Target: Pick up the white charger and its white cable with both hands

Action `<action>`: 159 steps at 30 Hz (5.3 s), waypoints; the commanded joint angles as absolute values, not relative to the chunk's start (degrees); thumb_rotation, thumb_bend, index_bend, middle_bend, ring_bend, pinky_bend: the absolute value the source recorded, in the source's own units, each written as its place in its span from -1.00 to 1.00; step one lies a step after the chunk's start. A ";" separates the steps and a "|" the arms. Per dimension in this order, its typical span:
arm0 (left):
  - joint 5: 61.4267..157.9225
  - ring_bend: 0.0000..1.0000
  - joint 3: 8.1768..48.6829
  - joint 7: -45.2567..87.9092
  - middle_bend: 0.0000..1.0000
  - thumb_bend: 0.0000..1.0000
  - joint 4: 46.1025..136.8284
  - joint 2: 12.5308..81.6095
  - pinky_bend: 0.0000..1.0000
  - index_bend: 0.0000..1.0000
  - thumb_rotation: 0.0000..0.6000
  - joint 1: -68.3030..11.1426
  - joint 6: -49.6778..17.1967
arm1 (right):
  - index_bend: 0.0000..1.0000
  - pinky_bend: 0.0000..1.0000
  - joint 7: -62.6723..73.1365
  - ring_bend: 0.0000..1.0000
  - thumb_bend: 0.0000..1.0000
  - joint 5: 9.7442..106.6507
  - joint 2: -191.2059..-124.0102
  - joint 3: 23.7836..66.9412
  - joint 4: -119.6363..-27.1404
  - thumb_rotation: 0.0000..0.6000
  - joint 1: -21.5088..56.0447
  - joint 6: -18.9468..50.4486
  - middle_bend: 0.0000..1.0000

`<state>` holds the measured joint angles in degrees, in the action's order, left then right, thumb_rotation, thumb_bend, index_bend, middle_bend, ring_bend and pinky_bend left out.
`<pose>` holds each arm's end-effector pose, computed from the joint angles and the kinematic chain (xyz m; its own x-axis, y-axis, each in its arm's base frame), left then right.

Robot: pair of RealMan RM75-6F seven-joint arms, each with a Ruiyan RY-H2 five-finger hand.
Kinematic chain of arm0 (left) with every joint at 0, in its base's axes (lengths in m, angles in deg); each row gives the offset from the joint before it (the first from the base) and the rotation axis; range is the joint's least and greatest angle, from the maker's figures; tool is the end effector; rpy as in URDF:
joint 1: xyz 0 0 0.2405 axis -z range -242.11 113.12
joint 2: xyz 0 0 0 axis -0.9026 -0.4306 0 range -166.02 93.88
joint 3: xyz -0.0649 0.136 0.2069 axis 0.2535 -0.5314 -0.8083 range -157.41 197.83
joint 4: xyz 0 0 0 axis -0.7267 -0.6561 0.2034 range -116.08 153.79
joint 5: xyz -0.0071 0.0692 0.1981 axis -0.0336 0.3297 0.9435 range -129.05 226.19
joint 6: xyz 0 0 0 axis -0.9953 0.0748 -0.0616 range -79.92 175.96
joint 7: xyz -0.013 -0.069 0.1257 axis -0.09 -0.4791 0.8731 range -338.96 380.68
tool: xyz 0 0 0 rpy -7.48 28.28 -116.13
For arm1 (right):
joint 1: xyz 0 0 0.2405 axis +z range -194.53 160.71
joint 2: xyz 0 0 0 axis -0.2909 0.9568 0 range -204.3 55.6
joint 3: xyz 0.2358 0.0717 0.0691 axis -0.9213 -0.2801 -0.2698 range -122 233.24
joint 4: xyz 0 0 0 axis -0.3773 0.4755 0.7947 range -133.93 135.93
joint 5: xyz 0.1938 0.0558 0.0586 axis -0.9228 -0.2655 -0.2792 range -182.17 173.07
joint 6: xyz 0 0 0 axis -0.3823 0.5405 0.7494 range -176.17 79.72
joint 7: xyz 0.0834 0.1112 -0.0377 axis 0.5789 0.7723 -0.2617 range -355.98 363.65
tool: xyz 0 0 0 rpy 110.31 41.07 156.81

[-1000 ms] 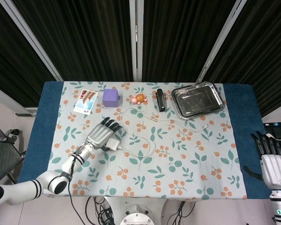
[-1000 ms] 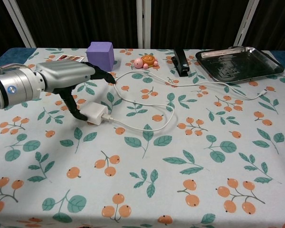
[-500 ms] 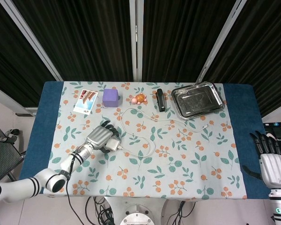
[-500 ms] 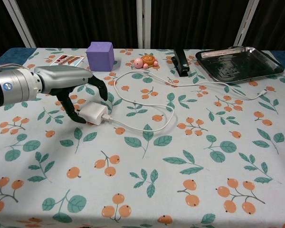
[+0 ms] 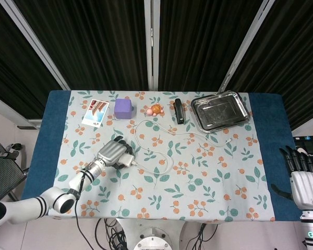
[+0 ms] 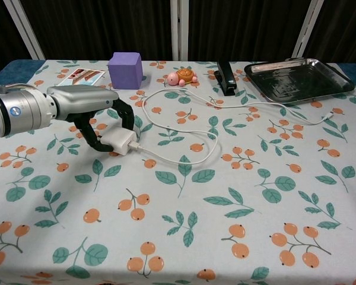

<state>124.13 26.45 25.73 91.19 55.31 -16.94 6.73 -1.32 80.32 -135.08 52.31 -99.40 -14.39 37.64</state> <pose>-0.1573 0.3551 -0.0526 0.5501 0.3917 0.7375 0.7895 -0.5318 -0.3065 -0.2954 -0.1687 0.1687 0.4020 -0.0044 0.9156 -0.9149 0.0370 0.4019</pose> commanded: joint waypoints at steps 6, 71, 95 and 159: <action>124.75 -0.25 26.92 21.95 0.06 -0.32 88.31 56.77 -0.60 0.07 1.00 -17.47 4.29 | -1.00 -1.00 -1.58 -1.00 -0.89 81.15 -134.75 52.51 -100.03 1.00 -14.10 37.26 -1.00; 96.28 -0.16 36.84 48.62 0.14 -0.27 106.57 60.35 -0.44 0.13 1.00 -9.90 -10.34 | -0.02 -1.00 -31.47 -0.94 -0.53 31.23 -185.12 27.73 -88.85 1.00 32.81 25.13 -0.42; 96.27 -0.16 35.99 50.52 0.13 -0.27 106.23 60.96 -0.45 0.13 1.00 -9.42 -11.38 | 0.03 -1.00 -30.43 -0.92 -0.46 30.08 -185.97 27.41 -87.19 1.00 34.11 24.13 -0.41; 100.28 -0.86 28.60 42.64 -0.63 -0.59 102.37 50.38 -0.90 -0.72 1.00 -20.49 -9.07 | -1.00 -1.00 -28.47 -1.00 -0.95 34.59 -166.64 39.94 -99.43 1.00 27.75 15.39 -1.00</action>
